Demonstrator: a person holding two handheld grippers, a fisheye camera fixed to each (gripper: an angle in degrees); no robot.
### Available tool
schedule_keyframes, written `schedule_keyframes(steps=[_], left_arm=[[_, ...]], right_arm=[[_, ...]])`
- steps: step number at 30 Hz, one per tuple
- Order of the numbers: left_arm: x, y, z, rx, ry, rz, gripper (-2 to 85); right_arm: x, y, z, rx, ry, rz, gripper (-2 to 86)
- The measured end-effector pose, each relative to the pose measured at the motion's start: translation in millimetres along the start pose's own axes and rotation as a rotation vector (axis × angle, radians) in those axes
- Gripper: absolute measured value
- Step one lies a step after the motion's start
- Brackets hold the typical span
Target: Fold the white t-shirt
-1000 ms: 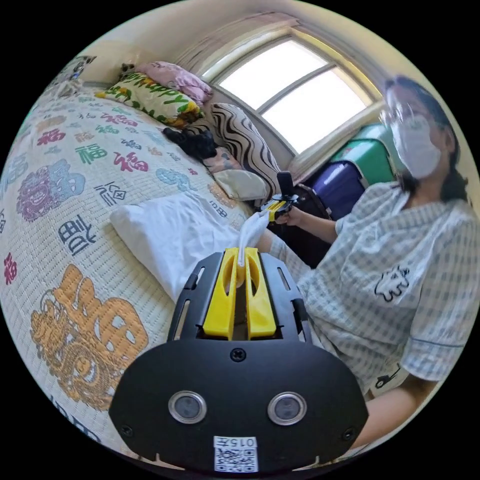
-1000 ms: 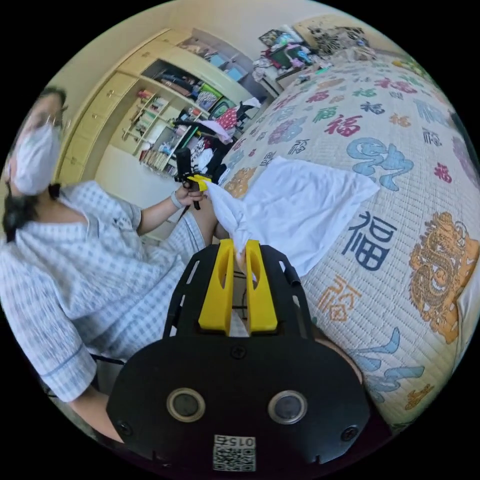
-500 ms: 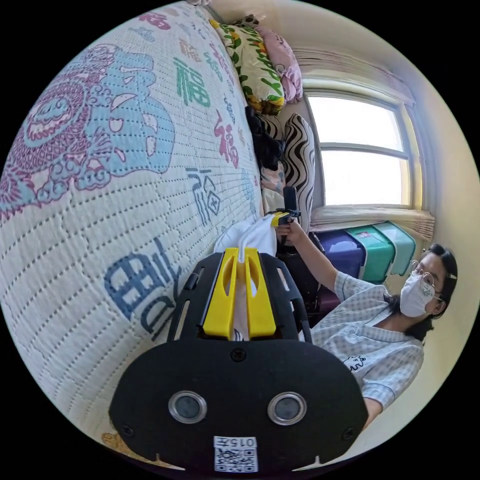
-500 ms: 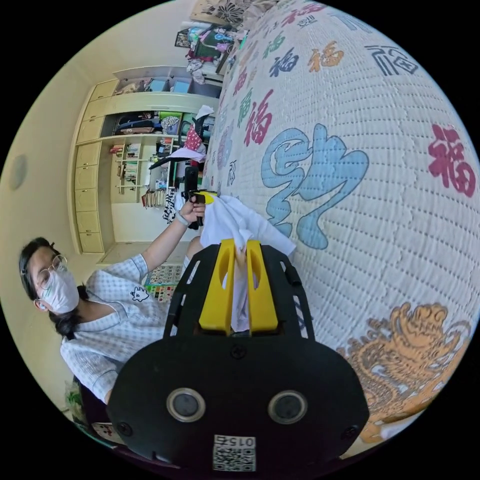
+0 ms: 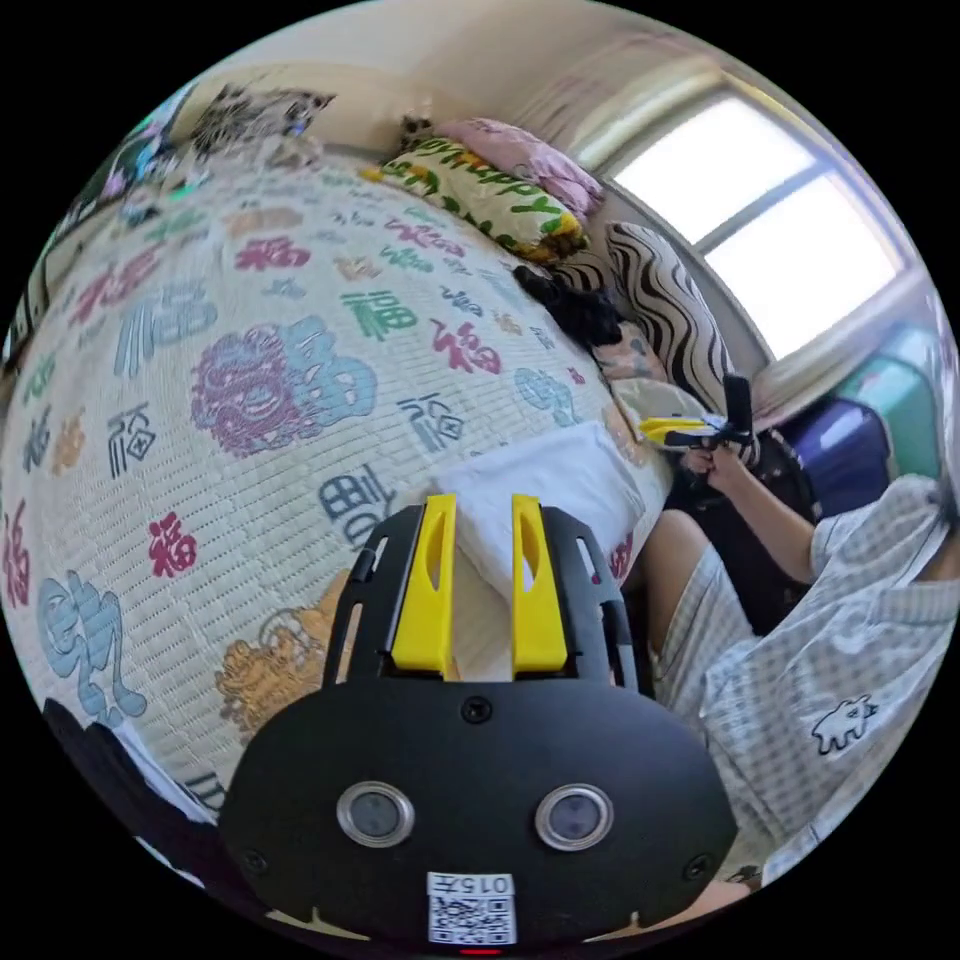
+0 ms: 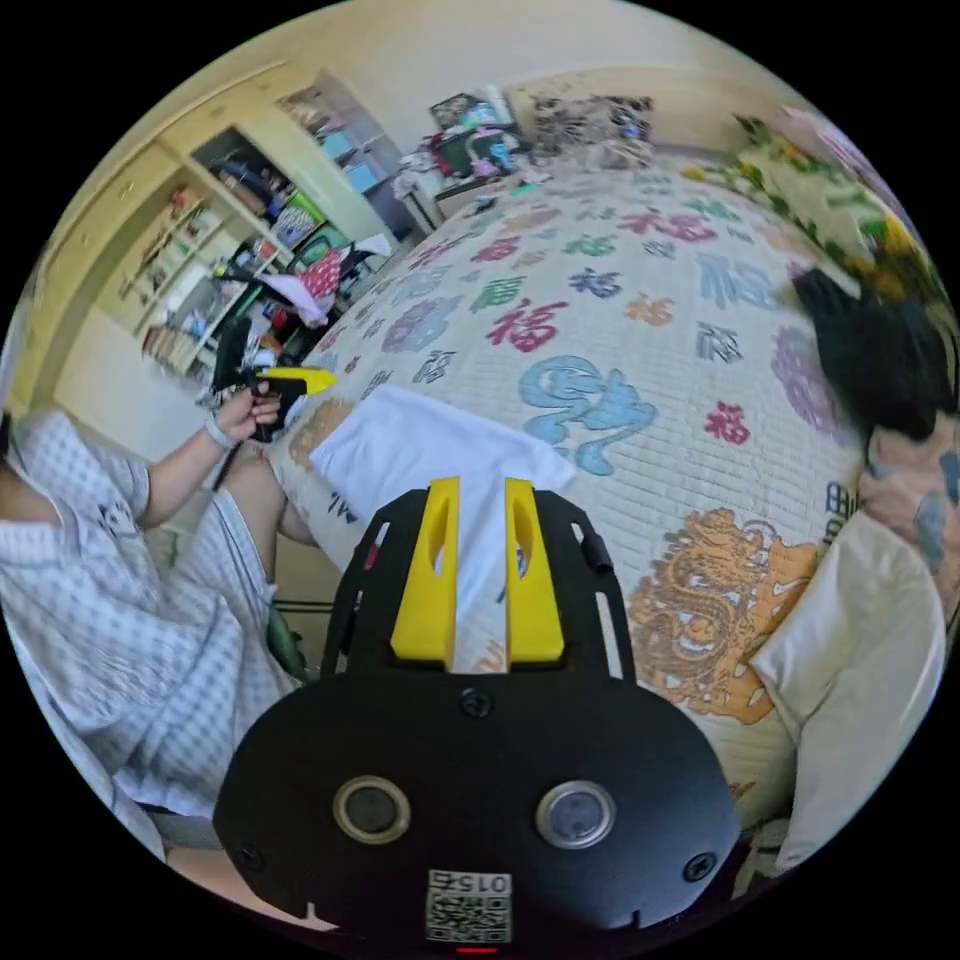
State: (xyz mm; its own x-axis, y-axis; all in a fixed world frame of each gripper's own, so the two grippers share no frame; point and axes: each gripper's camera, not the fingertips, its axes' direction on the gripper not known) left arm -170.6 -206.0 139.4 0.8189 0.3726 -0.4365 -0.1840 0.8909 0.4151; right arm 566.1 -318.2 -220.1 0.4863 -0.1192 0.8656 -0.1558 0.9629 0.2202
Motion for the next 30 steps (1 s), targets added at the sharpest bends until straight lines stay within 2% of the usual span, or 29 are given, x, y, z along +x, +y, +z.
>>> schedule_keyframes(steps=[4, 6, 10, 14, 16, 17, 21, 23, 25, 27, 30], left_arm=[[76, 28, 54, -0.037, -0.164, 0.104, 6.3], [84, 41, 75, -0.054, -0.235, 0.094, 6.8], [79, 69, 95, -0.127, -0.339, 0.091, 2.5], [76, 87, 85, -0.121, -0.362, 0.094, 0.6], [77, 92, 68, -0.042, -0.409, 0.044, 0.5], [77, 94, 54, 0.03, -0.388, 0.012, 0.9], [50, 82, 47, 0.1, -0.232, -0.094, 6.1], [10, 79, 65, 0.153, -0.017, -0.236, 7.8], [-13, 77, 85, 0.142, 0.091, -0.321, 6.8], [-22, 72, 94, 0.136, 0.125, -0.346, 2.9], [-27, 61, 84, 0.195, 0.088, -0.334, -0.1]], right_arm=[[-95, 8, 54, -0.087, 0.173, -0.148, 1.6], [-110, 14, 83, -0.184, 0.244, -0.161, 1.0], [-109, 43, 105, -0.267, 0.387, -0.145, -0.7], [-87, 62, 87, -0.23, 0.306, -0.056, -0.7], [-83, 63, 71, -0.178, 0.306, 0.01, -0.2], [-82, 63, 65, -0.15, 0.307, 0.025, 0.1], [-50, 57, 39, 0.025, 0.23, 0.133, 5.8], [-24, 48, 43, 0.045, 0.16, 0.202, 9.9], [8, 40, 55, 0.05, 0.032, 0.288, 9.6], [25, 35, 68, 0.018, -0.057, 0.329, 6.9], [39, 31, 69, -0.016, -0.055, 0.327, 3.8]])
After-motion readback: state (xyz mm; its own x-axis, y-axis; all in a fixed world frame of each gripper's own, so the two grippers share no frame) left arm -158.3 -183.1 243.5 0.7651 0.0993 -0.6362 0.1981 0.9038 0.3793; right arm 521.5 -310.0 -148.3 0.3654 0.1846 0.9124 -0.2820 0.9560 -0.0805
